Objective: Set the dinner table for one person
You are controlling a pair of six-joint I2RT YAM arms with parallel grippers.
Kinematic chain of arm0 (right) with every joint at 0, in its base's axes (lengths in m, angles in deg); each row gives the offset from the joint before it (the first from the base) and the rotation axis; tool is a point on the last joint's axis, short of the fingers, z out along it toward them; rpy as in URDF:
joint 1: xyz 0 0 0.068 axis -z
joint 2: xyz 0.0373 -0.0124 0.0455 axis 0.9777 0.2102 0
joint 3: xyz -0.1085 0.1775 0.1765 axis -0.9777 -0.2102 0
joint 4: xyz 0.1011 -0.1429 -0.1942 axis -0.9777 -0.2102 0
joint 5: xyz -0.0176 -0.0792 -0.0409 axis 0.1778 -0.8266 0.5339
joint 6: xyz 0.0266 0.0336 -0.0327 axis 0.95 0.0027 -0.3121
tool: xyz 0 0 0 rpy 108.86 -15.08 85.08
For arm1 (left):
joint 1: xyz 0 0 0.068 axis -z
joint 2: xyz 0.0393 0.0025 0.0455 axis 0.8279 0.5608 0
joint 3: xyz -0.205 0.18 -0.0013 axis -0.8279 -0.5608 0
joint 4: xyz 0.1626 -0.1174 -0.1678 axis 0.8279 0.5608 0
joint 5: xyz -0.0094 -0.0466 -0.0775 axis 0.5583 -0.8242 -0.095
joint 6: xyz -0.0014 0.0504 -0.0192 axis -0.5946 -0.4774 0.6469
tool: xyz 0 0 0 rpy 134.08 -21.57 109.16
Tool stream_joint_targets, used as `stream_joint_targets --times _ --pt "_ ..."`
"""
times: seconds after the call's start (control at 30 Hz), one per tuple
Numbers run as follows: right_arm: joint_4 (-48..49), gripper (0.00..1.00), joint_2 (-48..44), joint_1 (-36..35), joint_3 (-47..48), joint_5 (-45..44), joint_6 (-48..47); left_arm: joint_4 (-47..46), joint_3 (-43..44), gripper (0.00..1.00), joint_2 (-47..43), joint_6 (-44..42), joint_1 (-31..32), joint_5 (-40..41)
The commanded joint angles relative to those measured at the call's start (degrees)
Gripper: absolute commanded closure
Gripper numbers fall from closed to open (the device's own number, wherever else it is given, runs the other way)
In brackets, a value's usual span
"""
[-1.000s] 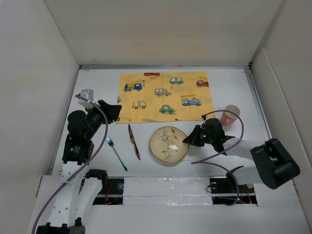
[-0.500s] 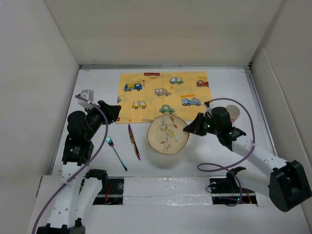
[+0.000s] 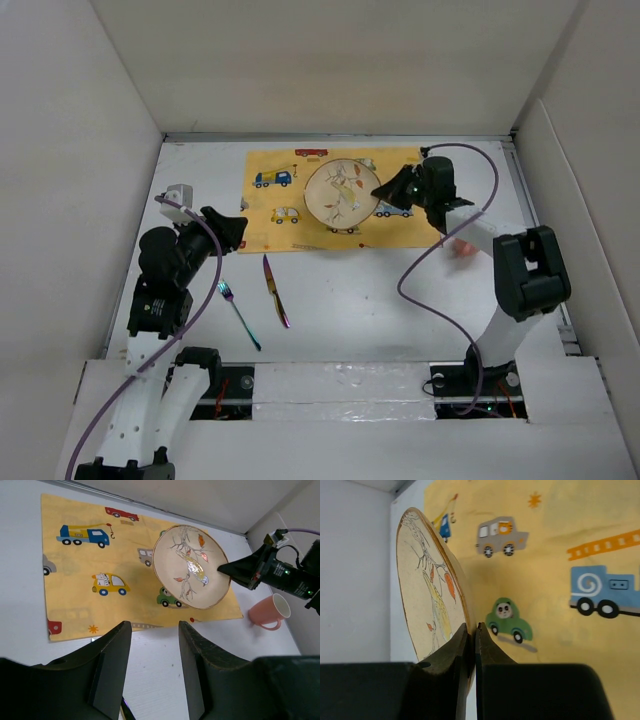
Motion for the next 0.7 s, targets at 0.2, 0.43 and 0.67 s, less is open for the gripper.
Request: stream_joint_targets --times 0.2,0.43,0.67 --pt "8.88 1.00 11.03 -0.16 13.13 1.91 4.91 -1.47 0.19 0.60 0.26 -0.81 0.17 -0.11" --pt "10.80 1.00 16.41 -0.16 14.11 1.03 6.76 -1.47 0.10 0.60 0.52 -0.81 0.17 -0.19" --pt "10.28 1.00 20.37 -0.68 14.38 0.15 6.84 -1.47 0.10 0.60 0.88 -0.72 0.17 -0.46"
